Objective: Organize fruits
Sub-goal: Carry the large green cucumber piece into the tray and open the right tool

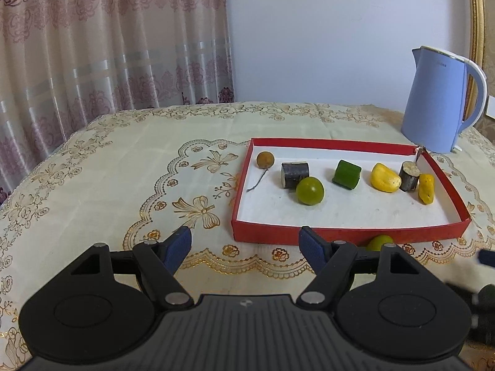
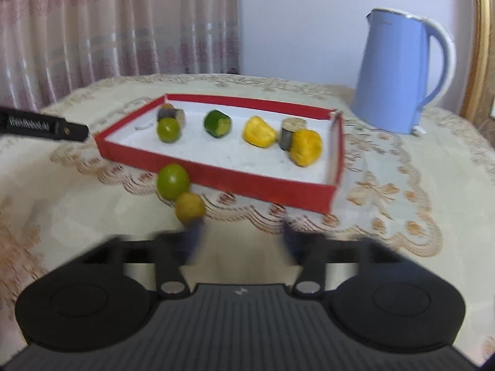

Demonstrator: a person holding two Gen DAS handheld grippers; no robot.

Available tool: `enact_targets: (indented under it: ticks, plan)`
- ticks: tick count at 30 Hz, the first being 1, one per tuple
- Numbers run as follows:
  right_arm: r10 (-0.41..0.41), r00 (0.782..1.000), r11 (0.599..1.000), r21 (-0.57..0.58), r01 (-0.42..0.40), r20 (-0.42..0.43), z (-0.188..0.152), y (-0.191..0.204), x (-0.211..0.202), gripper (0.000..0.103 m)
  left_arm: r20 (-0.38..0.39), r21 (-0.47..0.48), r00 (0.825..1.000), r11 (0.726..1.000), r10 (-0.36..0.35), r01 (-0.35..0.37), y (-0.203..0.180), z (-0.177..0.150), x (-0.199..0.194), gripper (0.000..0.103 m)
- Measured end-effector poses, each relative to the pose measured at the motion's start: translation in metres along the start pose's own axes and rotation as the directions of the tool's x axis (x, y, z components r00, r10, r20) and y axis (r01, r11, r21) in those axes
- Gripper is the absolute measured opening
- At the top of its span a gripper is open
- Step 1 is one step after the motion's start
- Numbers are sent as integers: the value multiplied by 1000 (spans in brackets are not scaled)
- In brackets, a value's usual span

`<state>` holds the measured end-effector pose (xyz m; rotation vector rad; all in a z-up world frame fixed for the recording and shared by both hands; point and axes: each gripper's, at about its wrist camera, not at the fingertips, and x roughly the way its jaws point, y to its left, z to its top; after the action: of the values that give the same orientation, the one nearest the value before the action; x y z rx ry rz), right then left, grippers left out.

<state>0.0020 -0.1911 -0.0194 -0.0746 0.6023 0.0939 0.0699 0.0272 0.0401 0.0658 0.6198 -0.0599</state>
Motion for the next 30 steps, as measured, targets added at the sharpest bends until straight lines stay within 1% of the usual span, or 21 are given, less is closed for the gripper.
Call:
enact_targets:
  ticks: [2,4,6,7,8,10,11,12,13,15,17,19,21,24,27,30]
  plan:
    - [-34,999,999,-26,34,-7,-8,2,-7,87,0,2,1000,1000,-4,4,0,0,0,76]
    - [-27,999,999,-26,27,-18,-14,1,-11,86,-3,0,1000,1000,-9,9,0,0,0,76]
    - [-22,999,1000,-21,21,-44,-18,-1,-9,81,-8,-2,1000,1000,-22,22,-3,0,0,76]
    - [-19,998,1000,-14,18,-60,-20,-2,-8,76,-10,1,999,999,-32,32,-4,-1,-1,76]
    - [-9,997,1000,-4,8,-70,-22,-4,-7,65,-9,6,999,999,-40,40,-7,-1,-2,76]
    - [10,997,1000,26,-7,-79,-26,-7,-8,59,-6,21,999,999,-48,48,-11,-3,-4,76]
    - [11,997,999,35,-8,-78,-28,-9,-9,52,-6,32,999,998,-52,52,-15,-4,-5,76]
    - [7,997,999,37,-5,-75,-29,-9,-10,48,-7,40,998,998,-57,57,-17,-5,-5,76]
    - [4,997,999,46,-1,-74,-29,-11,-11,38,-10,46,998,997,-59,60,-19,-5,-5,76]
    - [8,997,997,73,-3,-70,-29,-16,-12,37,-17,50,998,997,-65,66,-23,-6,-4,76]
    - [-7,998,998,63,11,-62,-28,-15,-13,37,-19,54,997,996,-70,71,-24,-7,-4,76]
    - [6,999,997,77,-2,-49,-25,-17,-13,37,-18,54,998,996,-68,69,-25,-8,-5,76]
    - [10,1000,998,61,-9,-26,-18,-15,-15,37,-19,52,998,996,-68,68,-25,-7,-5,76]
    - [29,999,999,41,-30,15,-1,-14,-14,37,-18,50,998,997,-60,61,-24,-7,-6,76]
    - [24,998,1000,-2,-24,60,22,-13,-8,37,-22,46,998,997,-60,61,-23,-8,-6,76]
    - [20,996,999,-26,-18,92,47,-16,8,37,-27,46,998,997,-56,57,-23,-10,-7,76]
